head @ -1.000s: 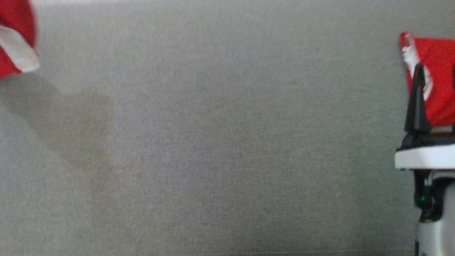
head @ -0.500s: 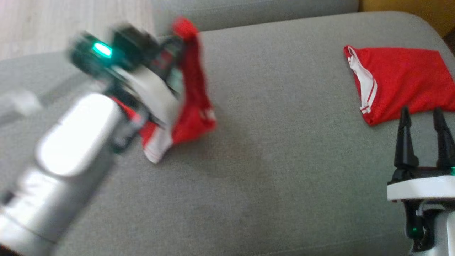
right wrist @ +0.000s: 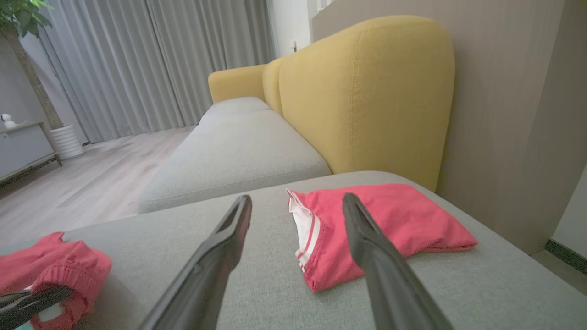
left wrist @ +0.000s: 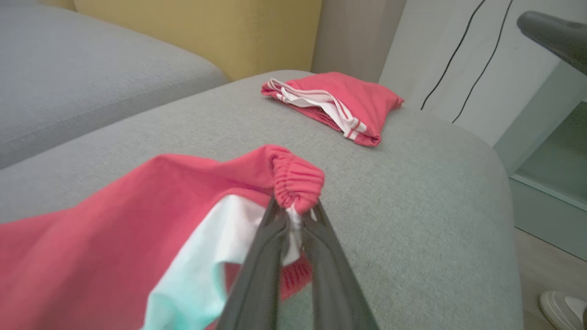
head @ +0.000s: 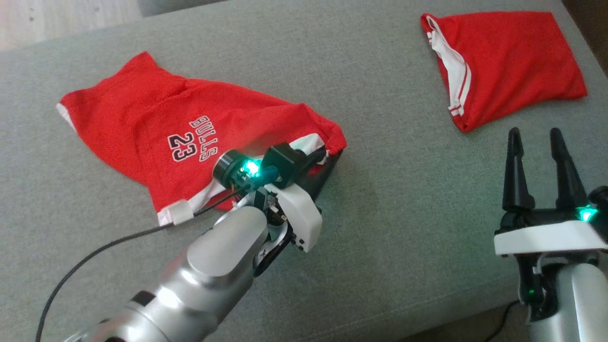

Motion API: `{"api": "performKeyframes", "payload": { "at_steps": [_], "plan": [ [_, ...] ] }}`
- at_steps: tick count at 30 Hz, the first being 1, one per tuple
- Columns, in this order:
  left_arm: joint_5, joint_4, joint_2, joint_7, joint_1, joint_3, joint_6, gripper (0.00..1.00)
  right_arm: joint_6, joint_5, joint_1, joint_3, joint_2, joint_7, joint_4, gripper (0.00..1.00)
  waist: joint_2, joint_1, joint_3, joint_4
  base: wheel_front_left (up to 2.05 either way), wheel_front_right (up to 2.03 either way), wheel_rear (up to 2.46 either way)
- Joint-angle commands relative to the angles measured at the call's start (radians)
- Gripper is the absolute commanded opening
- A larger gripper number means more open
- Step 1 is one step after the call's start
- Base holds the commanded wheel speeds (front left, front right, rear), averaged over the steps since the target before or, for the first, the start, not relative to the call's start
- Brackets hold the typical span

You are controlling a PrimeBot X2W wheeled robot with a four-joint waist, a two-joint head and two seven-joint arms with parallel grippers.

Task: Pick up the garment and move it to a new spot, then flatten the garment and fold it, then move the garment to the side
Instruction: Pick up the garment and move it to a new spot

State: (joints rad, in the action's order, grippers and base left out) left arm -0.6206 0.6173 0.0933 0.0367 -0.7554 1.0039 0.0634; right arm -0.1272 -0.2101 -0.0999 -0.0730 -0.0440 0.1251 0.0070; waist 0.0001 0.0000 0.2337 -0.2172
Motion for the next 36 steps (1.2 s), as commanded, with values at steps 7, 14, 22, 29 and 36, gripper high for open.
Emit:
{"api": "performKeyframes", "payload": {
  "at_steps": [7,14,22,29,36],
  "plan": [
    [0.013,0.085,-0.031,0.113,-0.055,-0.003,0.012,1.00,-0.003,-0.005,-0.022,0.034,-0.006,0.025,0.015,1.00,-0.0001,0.0000,-0.006,0.015,0.00,0.00,0.00],
    [-0.015,0.100,-0.019,0.174,-0.021,-0.026,0.003,1.00,-0.003,0.012,-0.012,0.032,-0.006,0.028,0.036,1.00,-0.0001,0.0000,-0.062,0.072,0.00,0.00,0.00],
    [-0.069,0.013,0.071,0.217,0.133,-0.119,-0.067,1.00,-0.003,0.036,0.025,0.034,-0.006,0.016,0.061,1.00,-0.0001,0.0000,-0.151,0.135,0.00,0.00,0.00],
    [-0.092,-0.139,0.156,0.224,0.311,-0.223,-0.171,1.00,-0.003,0.035,0.067,0.054,-0.006,0.009,0.077,1.00,-0.0001,0.0000,-0.206,0.169,0.00,0.00,0.00],
    [-0.070,-0.359,0.232,0.225,0.599,-0.399,-0.282,1.00,-0.003,0.035,0.124,0.089,-0.006,0.007,0.083,1.00,-0.0001,0.0000,-0.250,0.205,0.00,0.00,0.00]
  ]
}}
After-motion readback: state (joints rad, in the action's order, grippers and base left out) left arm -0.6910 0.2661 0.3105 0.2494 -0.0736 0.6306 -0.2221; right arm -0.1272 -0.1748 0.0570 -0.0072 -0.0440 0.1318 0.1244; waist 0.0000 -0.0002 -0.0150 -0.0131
